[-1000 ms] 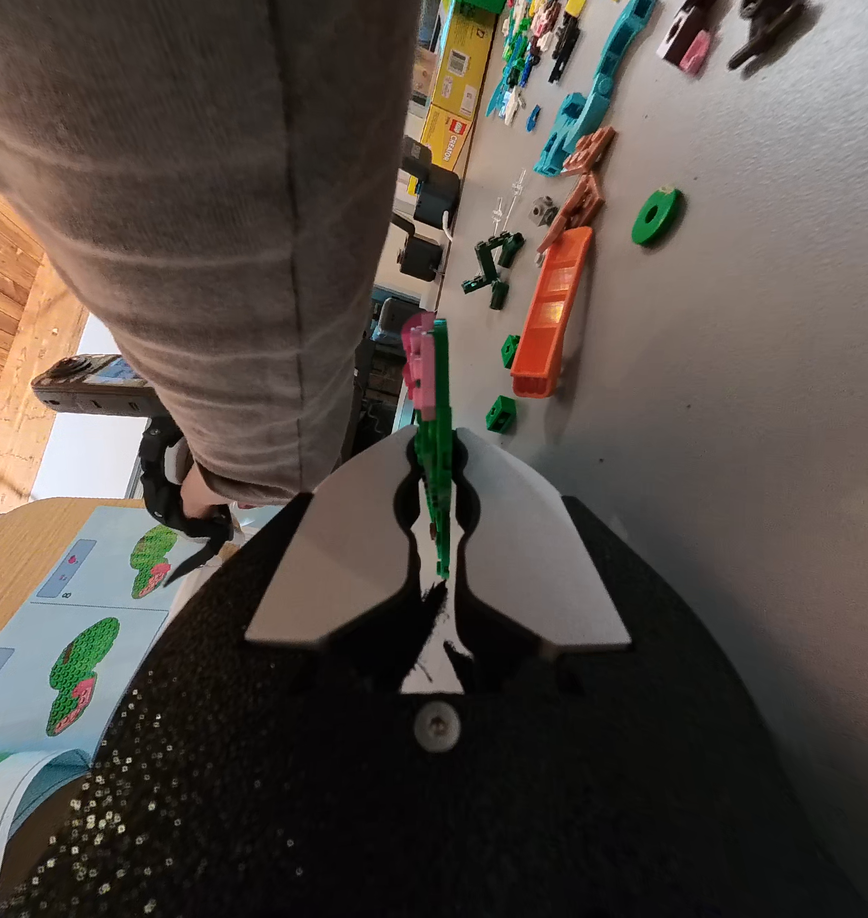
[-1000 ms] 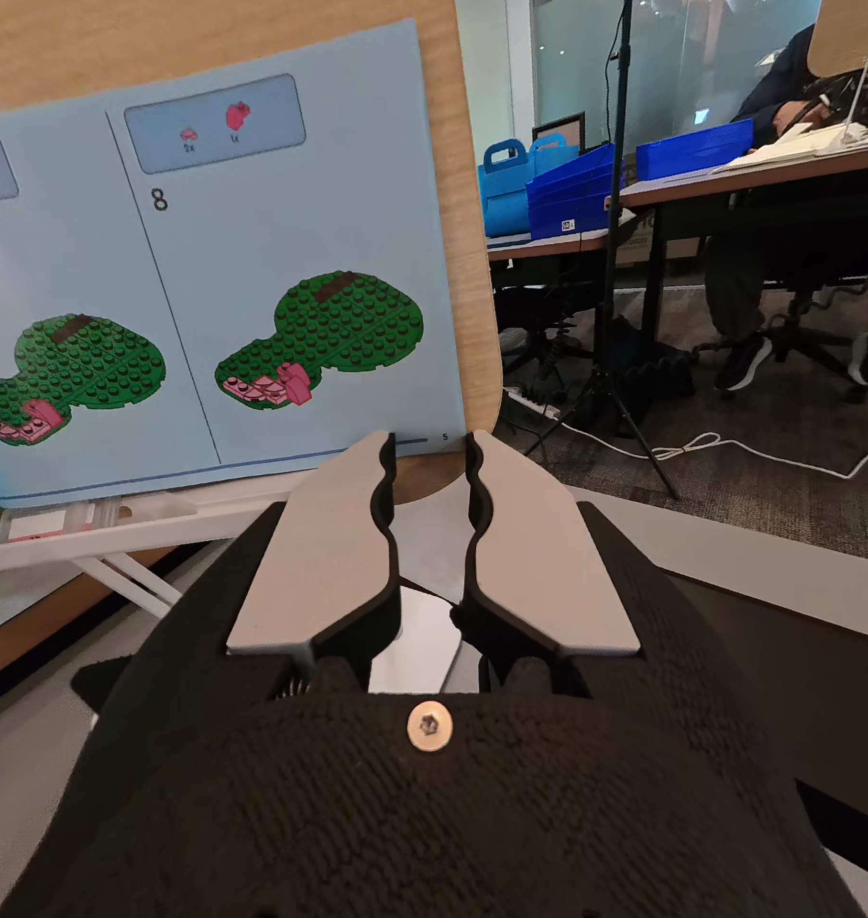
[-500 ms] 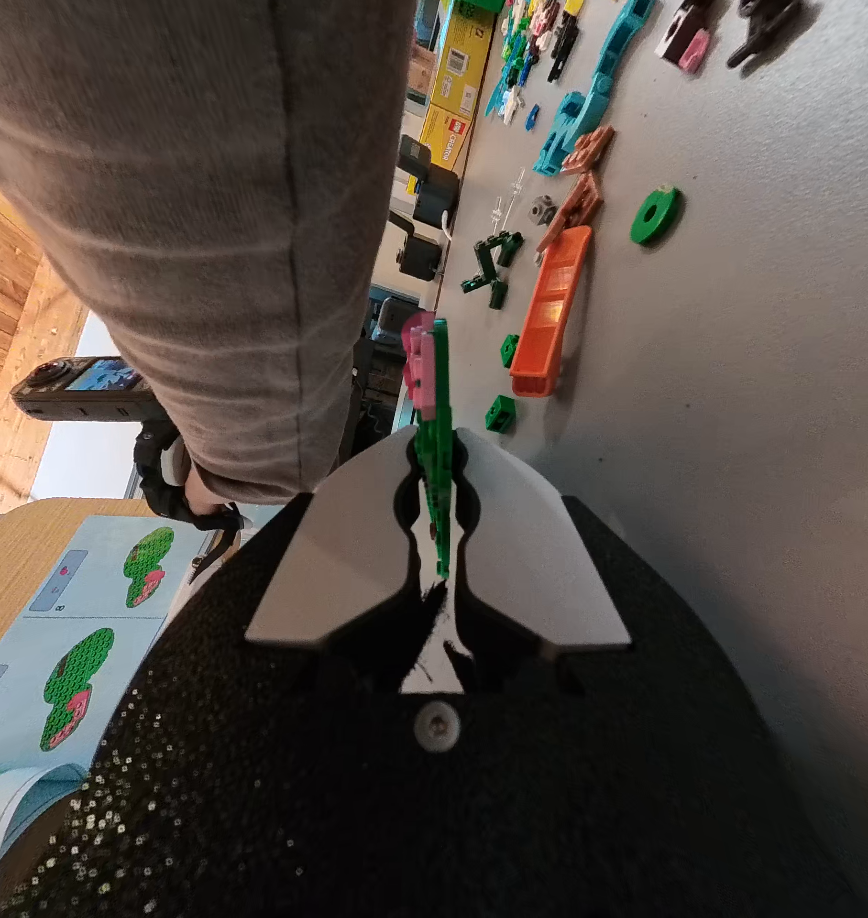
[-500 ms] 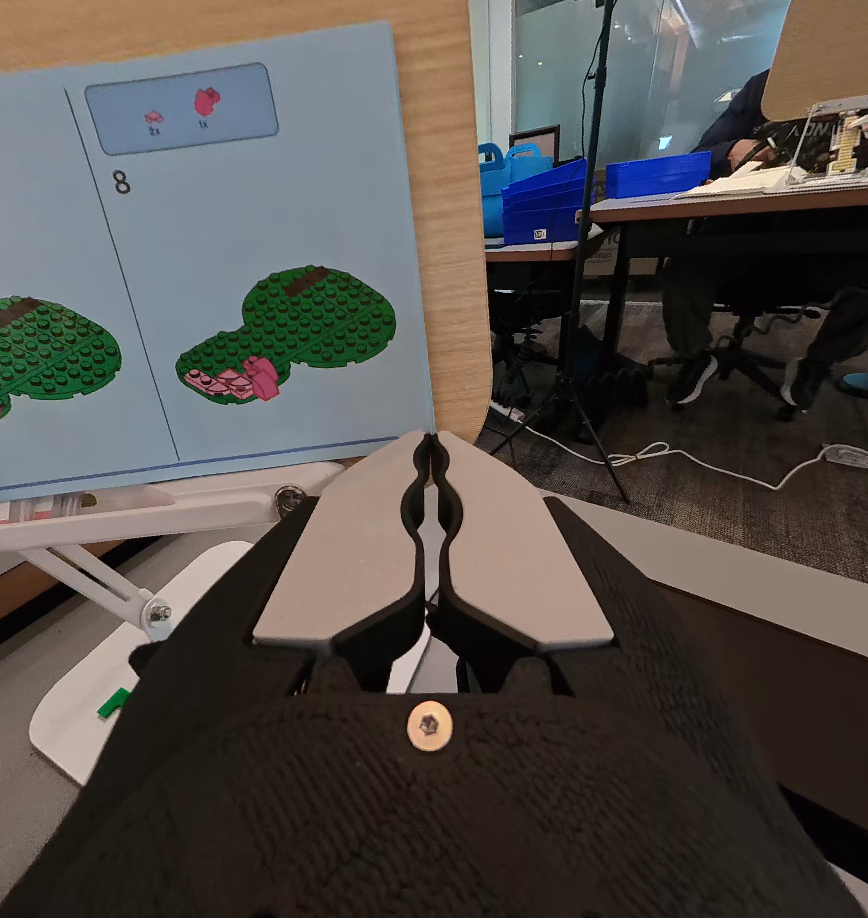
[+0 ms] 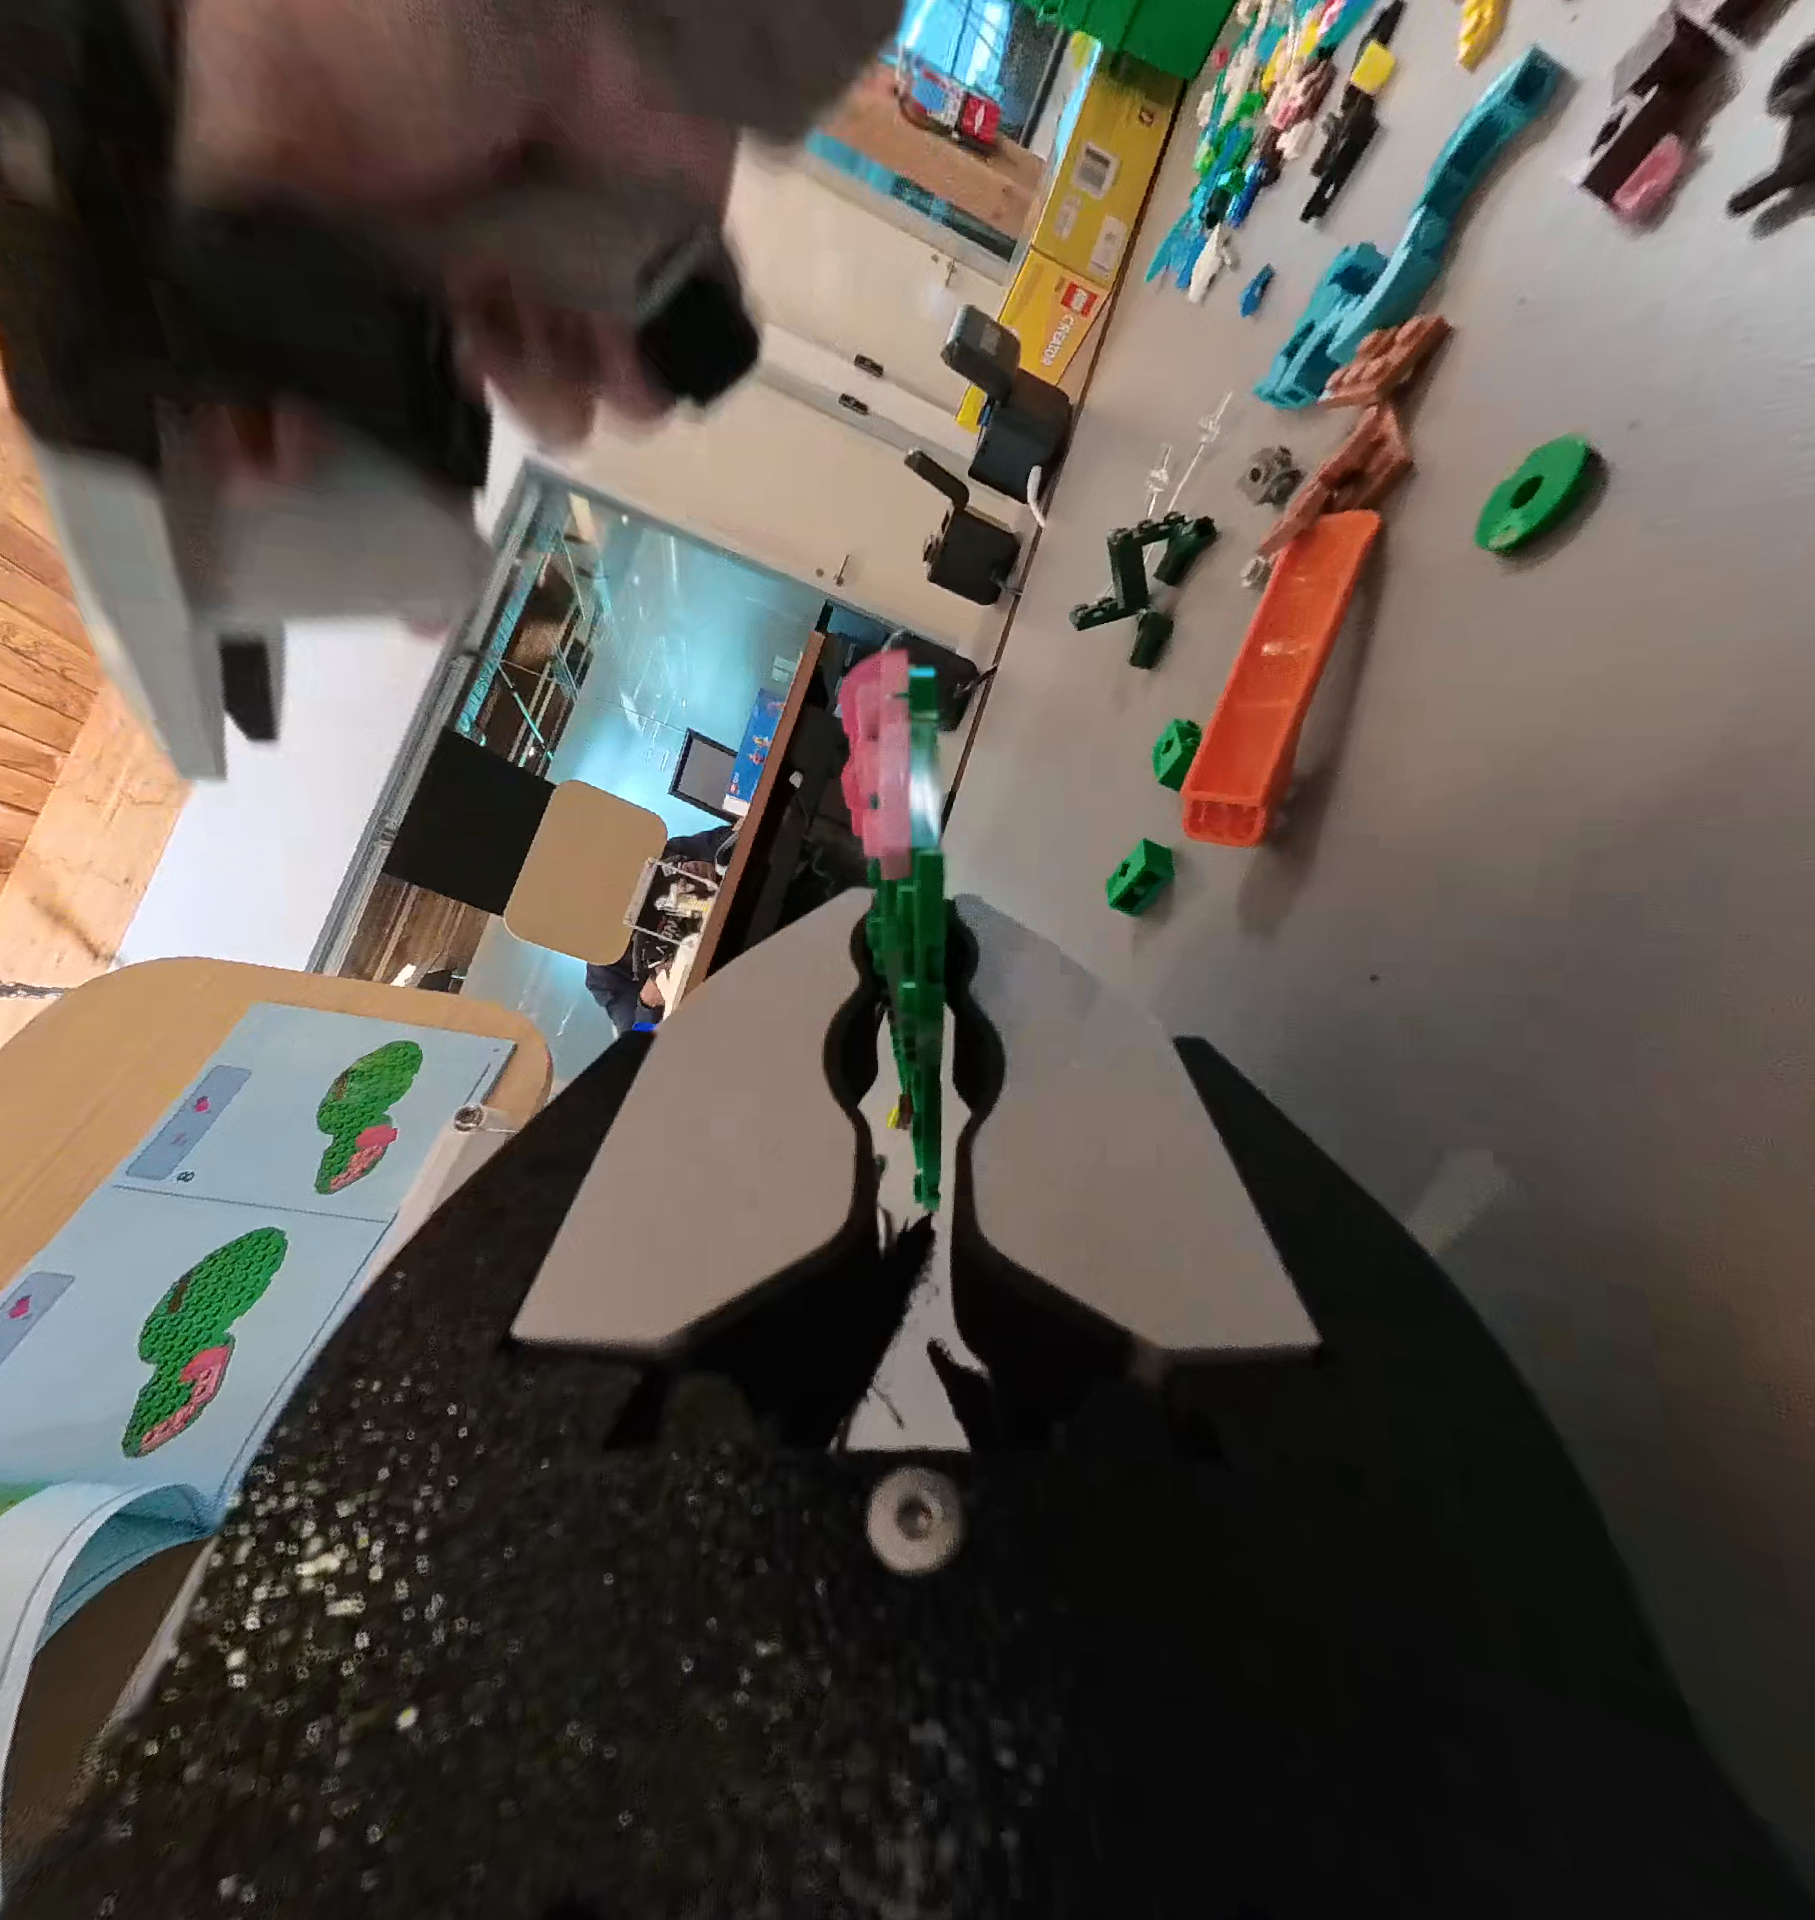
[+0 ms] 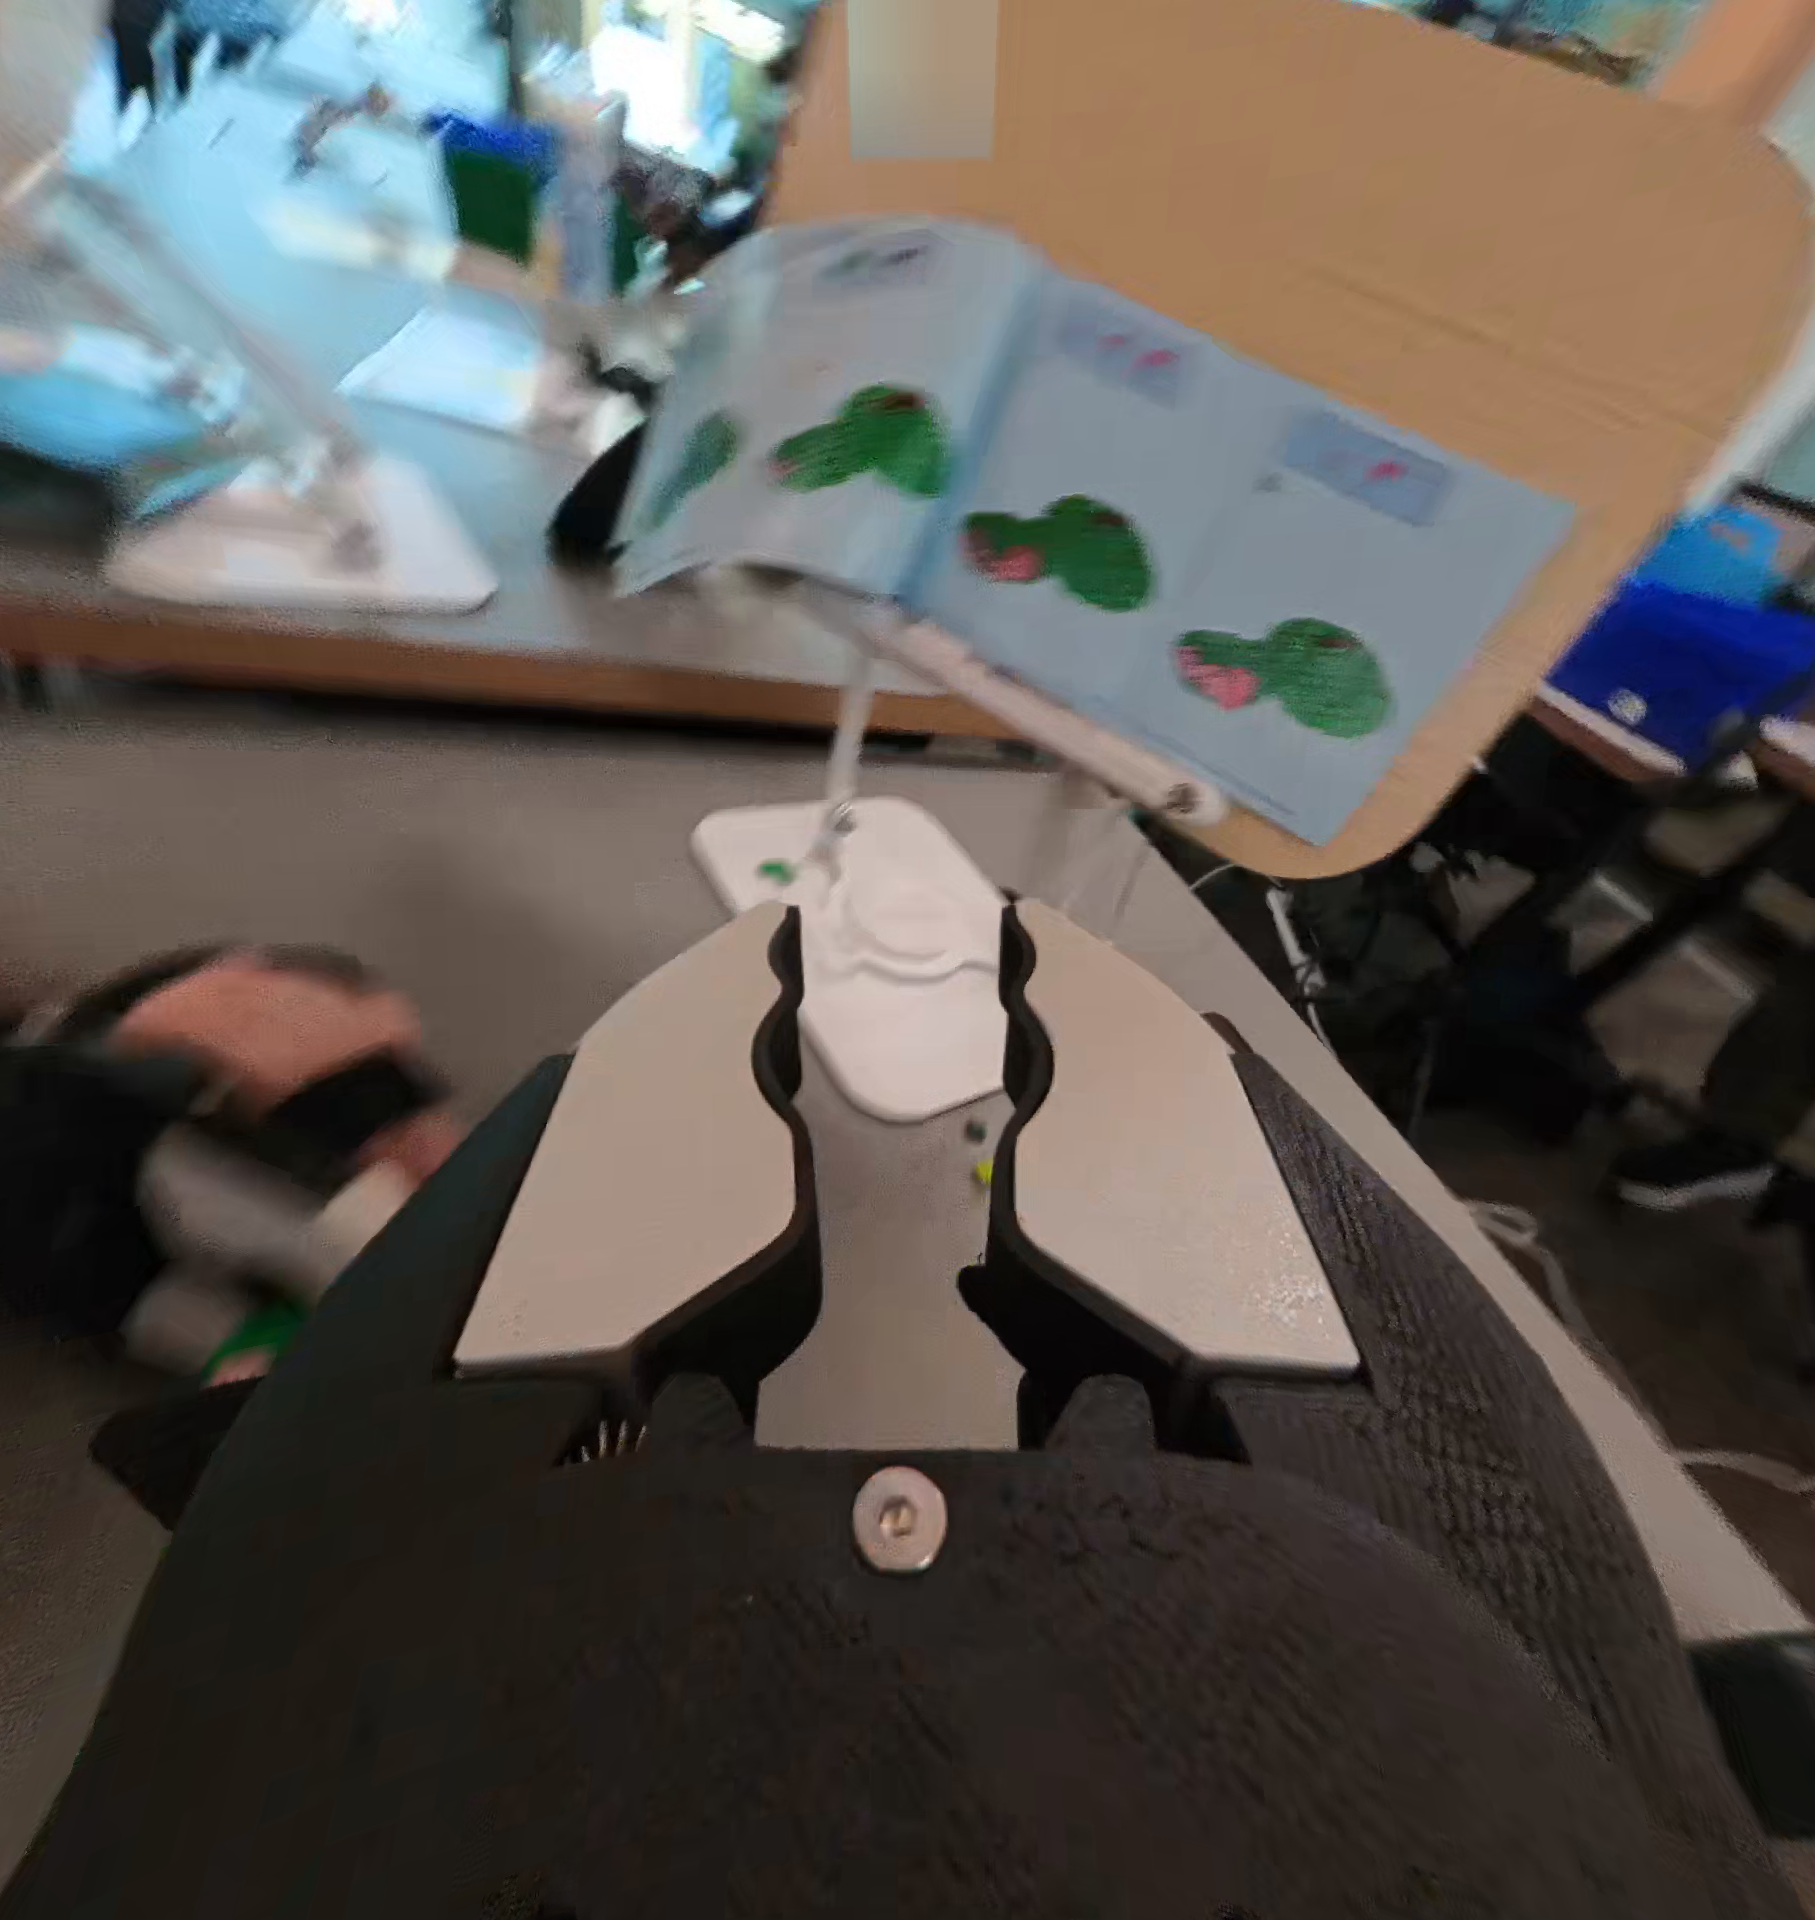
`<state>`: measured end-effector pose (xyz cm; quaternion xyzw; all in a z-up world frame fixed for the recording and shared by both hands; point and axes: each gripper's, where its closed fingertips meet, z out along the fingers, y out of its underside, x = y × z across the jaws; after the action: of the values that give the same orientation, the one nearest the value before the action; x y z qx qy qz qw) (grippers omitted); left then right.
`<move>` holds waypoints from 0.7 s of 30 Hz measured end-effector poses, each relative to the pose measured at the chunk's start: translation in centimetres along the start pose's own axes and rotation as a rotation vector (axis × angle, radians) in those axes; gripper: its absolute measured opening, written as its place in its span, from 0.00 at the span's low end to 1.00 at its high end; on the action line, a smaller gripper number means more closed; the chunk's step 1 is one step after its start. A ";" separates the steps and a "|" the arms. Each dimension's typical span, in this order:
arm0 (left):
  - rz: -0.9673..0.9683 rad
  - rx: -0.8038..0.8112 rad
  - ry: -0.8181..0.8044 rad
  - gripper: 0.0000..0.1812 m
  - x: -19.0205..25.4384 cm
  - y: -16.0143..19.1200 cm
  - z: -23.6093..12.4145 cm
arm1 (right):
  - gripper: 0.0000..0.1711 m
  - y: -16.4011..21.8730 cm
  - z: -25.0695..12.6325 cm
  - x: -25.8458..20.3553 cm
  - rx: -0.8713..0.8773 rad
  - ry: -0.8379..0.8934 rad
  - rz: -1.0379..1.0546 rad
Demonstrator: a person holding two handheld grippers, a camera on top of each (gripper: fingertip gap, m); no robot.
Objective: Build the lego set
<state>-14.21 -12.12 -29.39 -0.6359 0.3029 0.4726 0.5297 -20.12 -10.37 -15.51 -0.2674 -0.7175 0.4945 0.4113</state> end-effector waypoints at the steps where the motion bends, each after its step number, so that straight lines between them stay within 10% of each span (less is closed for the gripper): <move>1: -0.010 0.005 0.001 0.05 0.0 -0.1 0.0 | 0.20 0.5 -1.7 -2.4 -0.033 -0.040 -0.100; 9: 0.005 0.071 0.022 0.05 0.1 -1.1 -1.1 | 0.22 8.4 -5.9 -13.2 -0.371 -0.012 -0.924; 21: 0.018 0.041 0.000 0.17 -0.7 -0.8 -1.2 | 0.05 10.0 -2.3 -12.5 -0.389 0.216 -1.274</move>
<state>-13.37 -13.15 -28.48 -0.6220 0.3184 0.4712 0.5383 -11.91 -15.39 -28.49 0.0909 -0.7659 -0.0124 0.6364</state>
